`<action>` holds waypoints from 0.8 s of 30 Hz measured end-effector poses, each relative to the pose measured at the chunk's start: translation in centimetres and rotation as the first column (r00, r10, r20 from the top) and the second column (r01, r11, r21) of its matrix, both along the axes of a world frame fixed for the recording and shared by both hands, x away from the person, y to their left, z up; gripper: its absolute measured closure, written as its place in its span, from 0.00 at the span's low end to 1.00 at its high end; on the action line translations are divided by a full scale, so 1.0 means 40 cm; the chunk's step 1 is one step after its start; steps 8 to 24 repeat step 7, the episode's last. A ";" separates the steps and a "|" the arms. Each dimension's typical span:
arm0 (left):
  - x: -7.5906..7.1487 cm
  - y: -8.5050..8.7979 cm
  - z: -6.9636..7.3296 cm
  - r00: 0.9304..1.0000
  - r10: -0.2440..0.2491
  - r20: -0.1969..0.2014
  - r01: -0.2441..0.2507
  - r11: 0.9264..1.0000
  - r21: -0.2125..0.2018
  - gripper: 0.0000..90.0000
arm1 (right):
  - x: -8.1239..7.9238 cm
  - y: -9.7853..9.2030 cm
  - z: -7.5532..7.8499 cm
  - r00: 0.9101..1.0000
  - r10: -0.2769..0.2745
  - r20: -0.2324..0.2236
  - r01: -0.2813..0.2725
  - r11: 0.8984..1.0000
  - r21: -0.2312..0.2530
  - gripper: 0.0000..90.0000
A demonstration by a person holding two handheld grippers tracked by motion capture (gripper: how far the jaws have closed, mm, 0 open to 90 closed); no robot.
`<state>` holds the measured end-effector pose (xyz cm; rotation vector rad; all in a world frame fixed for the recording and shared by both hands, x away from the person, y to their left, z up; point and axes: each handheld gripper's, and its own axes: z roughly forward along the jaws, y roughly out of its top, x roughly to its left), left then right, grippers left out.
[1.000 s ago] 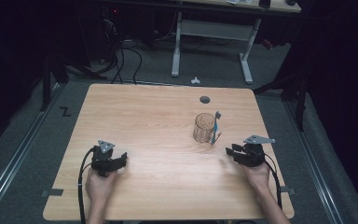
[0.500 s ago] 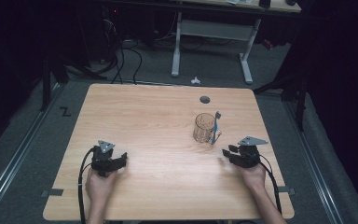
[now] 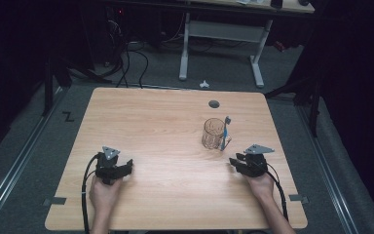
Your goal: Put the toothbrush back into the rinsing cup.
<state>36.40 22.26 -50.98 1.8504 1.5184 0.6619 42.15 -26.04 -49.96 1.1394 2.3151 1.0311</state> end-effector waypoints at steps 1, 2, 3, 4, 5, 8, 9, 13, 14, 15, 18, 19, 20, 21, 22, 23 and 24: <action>0.000 0.000 0.000 1.000 0.000 0.000 0.000 1.000 0.000 0.32 | -0.001 0.001 -0.006 1.000 -0.003 -0.008 0.003 1.000 -0.004 0.66; 0.000 0.000 0.000 1.000 0.000 0.000 0.000 1.000 0.000 0.32 | -0.003 0.000 -0.008 1.000 -0.001 0.001 0.001 1.000 -0.002 0.65; 0.000 0.000 0.000 1.000 0.000 0.000 0.000 1.000 0.001 0.32 | -0.003 0.001 -0.008 1.000 -0.002 0.002 0.002 1.000 -0.005 0.65; 0.000 0.000 0.000 1.000 0.000 0.000 0.000 1.000 0.001 0.32 | -0.003 0.002 -0.008 1.000 -0.005 0.002 0.005 1.000 -0.004 0.65; 0.000 0.000 0.000 1.000 0.000 0.000 0.000 1.000 0.001 0.32 | -0.004 0.003 -0.008 1.000 -0.007 0.001 0.007 1.000 -0.004 0.65; 0.000 0.000 0.000 1.000 0.000 0.000 0.000 1.000 0.000 0.32 | -0.005 0.005 -0.008 1.000 -0.002 0.010 0.002 1.000 -0.019 0.63; 0.000 0.000 0.000 1.000 0.000 0.000 0.000 1.000 0.000 0.32 | -0.005 0.005 -0.008 1.000 -0.002 0.010 0.002 1.000 -0.019 0.63; 0.000 0.000 0.000 1.000 0.000 0.000 0.000 1.000 0.000 0.32 | -0.005 0.005 -0.008 1.000 -0.002 0.010 0.002 1.000 -0.019 0.63; 0.000 0.000 0.000 1.000 0.000 0.000 0.000 1.000 0.000 0.32 | -0.005 0.005 -0.008 1.000 -0.002 0.010 0.002 1.000 -0.019 0.63; 0.000 0.000 0.000 1.000 0.000 0.000 0.000 1.000 0.000 0.32 | -0.005 0.005 -0.008 1.000 -0.002 0.010 0.002 1.000 -0.019 0.63; 0.000 0.000 0.000 1.000 0.000 0.000 0.000 1.000 0.000 0.32 | -0.005 0.005 -0.008 1.000 -0.002 0.010 0.002 1.000 -0.019 0.63; 0.000 0.000 0.000 1.000 0.000 0.000 0.000 1.000 0.000 0.32 | -0.005 0.005 -0.008 1.000 -0.002 0.010 0.002 1.000 -0.019 0.63; 0.000 0.000 0.000 1.000 0.000 0.000 0.000 1.000 0.000 0.32 | -0.005 0.005 -0.008 1.000 -0.002 0.010 0.002 1.000 -0.019 0.63; 0.000 0.000 0.000 1.000 0.000 0.000 0.000 1.000 0.000 0.32 | -0.005 0.005 -0.008 1.000 -0.002 0.010 0.002 1.000 -0.019 0.63; 0.000 0.000 0.000 1.000 0.000 0.000 0.000 1.000 0.000 0.32 | -0.005 0.005 -0.008 1.000 -0.002 0.010 0.002 1.000 -0.019 0.63; 0.000 0.000 0.000 1.000 0.000 0.000 0.000 1.000 0.000 0.32 | -0.005 0.005 -0.008 1.000 -0.002 0.010 0.002 1.000 -0.019 0.63; 0.000 0.000 0.000 1.000 0.000 0.000 0.000 1.000 0.000 0.32 | -0.005 0.005 -0.008 1.000 -0.002 0.010 0.002 1.000 -0.019 0.63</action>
